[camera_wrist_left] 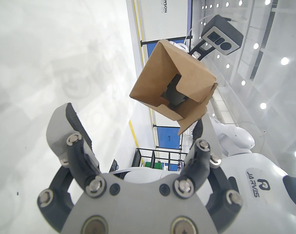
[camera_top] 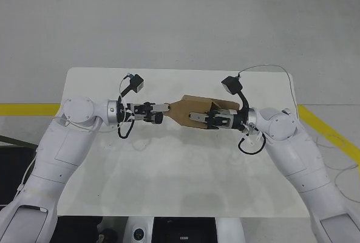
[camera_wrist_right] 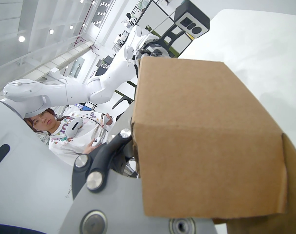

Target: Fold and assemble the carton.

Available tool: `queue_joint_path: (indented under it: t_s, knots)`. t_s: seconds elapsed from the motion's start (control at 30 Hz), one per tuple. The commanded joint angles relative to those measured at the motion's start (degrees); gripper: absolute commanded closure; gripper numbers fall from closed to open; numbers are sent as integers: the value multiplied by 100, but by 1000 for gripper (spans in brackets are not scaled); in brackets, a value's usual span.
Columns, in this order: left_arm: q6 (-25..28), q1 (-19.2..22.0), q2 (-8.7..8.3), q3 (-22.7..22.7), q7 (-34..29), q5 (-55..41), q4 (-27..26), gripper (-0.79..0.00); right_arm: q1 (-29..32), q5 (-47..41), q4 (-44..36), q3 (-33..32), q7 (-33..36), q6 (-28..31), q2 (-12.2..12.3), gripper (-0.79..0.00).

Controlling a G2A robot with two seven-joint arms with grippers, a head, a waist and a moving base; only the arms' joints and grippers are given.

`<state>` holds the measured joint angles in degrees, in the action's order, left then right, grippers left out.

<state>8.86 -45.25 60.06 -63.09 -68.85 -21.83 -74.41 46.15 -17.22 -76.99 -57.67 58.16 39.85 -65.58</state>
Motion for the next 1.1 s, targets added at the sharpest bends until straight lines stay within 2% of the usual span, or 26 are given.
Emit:
queue_joint_path:
  t_s: [0.0, 1.07]
  knots:
    - [-34, 0, 0, -2, 8, -11, 21, -785, -8, -39, -18, 24, 25, 14, -6, 0]
    - [-57, 2, 72, 218, -199, -342, 38, -785, -191, -497, -116, 388, 113, 176, -147, 0]
